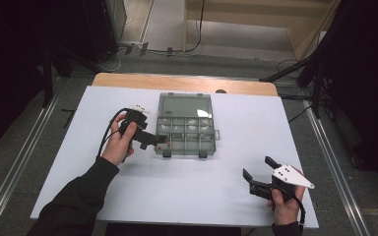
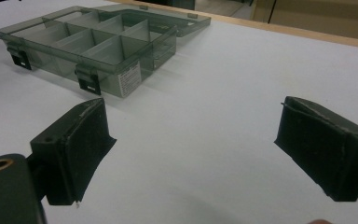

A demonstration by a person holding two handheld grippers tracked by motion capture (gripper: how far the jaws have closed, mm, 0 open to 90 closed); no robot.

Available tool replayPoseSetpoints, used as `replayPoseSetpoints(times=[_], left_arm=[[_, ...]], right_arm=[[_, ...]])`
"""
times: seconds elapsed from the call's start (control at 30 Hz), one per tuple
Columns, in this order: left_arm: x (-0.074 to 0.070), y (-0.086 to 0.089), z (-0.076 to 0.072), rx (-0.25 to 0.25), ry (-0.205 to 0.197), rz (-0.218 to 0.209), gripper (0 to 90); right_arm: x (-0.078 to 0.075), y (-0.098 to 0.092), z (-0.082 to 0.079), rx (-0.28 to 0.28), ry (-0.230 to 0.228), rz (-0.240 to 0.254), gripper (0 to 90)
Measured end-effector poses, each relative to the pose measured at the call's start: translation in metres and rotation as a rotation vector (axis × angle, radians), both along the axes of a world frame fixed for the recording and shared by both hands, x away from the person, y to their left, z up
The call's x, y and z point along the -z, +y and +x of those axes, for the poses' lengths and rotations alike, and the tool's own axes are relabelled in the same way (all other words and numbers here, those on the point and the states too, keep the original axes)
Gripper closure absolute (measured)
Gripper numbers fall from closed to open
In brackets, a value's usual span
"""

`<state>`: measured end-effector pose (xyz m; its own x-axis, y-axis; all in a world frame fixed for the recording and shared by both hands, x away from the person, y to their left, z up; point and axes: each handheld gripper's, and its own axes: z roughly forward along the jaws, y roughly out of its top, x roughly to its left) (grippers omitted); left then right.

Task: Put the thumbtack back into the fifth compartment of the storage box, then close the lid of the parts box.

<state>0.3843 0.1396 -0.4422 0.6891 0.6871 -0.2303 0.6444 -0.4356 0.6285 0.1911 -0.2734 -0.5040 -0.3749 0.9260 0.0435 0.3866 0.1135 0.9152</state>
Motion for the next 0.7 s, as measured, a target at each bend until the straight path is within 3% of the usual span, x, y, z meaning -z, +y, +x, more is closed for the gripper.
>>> replayPoseSetpoints(times=[0.17,0.3,0.47,0.7], left_arm=[[0.003,0.002,0.004,-0.009,-0.063,-0.019,0.0],[0.004,0.003,0.005,-0.001,-0.068,-0.046,0.0],[0.006,0.004,0.006,-0.004,-0.09,-0.052,0.0],[0.008,0.009,0.011,-0.021,-0.09,-0.073,0.0]], right_arm=[[-0.001,0.004,0.002,0.001,0.005,-0.006,10.0],[-0.003,0.006,0.002,0.007,0.001,-0.007,10.0],[-0.006,0.009,0.003,0.011,0.004,-0.008,10.0],[-0.012,0.014,0.01,-0.003,-0.002,-0.006,10.0]])
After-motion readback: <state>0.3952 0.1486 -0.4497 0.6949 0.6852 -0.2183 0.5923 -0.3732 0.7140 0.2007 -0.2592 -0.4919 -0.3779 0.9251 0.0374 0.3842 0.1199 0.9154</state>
